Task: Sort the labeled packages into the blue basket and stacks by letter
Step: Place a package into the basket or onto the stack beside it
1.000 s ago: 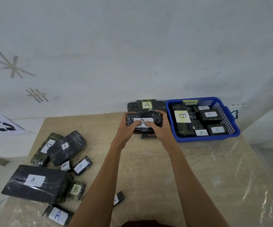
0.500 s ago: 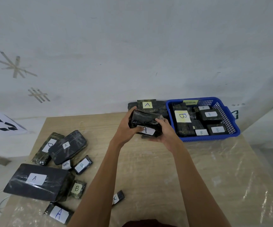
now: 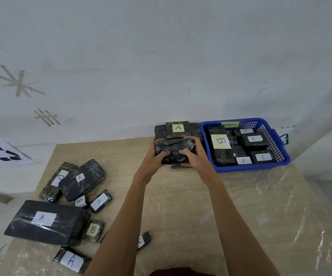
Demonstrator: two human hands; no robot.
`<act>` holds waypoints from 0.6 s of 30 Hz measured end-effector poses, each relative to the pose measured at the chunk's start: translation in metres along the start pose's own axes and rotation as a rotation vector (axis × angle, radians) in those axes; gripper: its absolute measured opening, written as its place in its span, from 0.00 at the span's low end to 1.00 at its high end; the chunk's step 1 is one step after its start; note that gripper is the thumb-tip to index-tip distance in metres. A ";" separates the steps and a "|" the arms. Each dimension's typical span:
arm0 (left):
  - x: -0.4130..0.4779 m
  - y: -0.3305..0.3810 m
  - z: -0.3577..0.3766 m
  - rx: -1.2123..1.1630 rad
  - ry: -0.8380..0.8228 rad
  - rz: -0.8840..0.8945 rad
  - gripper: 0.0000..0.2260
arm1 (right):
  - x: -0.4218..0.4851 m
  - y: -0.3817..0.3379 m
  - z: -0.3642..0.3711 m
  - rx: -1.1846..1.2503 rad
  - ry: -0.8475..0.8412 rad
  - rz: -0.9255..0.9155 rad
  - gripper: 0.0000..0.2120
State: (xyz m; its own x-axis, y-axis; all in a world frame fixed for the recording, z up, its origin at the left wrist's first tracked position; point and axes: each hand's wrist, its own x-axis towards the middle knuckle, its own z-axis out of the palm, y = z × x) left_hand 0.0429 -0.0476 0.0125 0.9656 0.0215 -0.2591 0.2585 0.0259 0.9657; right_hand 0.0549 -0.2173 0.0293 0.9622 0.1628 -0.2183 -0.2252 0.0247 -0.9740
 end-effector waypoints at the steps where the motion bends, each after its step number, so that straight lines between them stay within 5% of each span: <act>1: 0.000 0.000 0.000 0.000 0.005 0.010 0.18 | -0.001 0.001 0.001 -0.008 0.004 -0.010 0.19; 18: 0.000 0.006 0.006 0.041 0.029 0.109 0.15 | 0.005 0.004 -0.001 -0.071 0.090 -0.087 0.19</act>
State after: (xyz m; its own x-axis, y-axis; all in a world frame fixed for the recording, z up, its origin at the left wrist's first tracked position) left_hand 0.0447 -0.0539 0.0180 0.9870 0.0508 -0.1526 0.1537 -0.0187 0.9879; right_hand 0.0592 -0.2175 0.0241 0.9882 0.0737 -0.1344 -0.1320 -0.0359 -0.9906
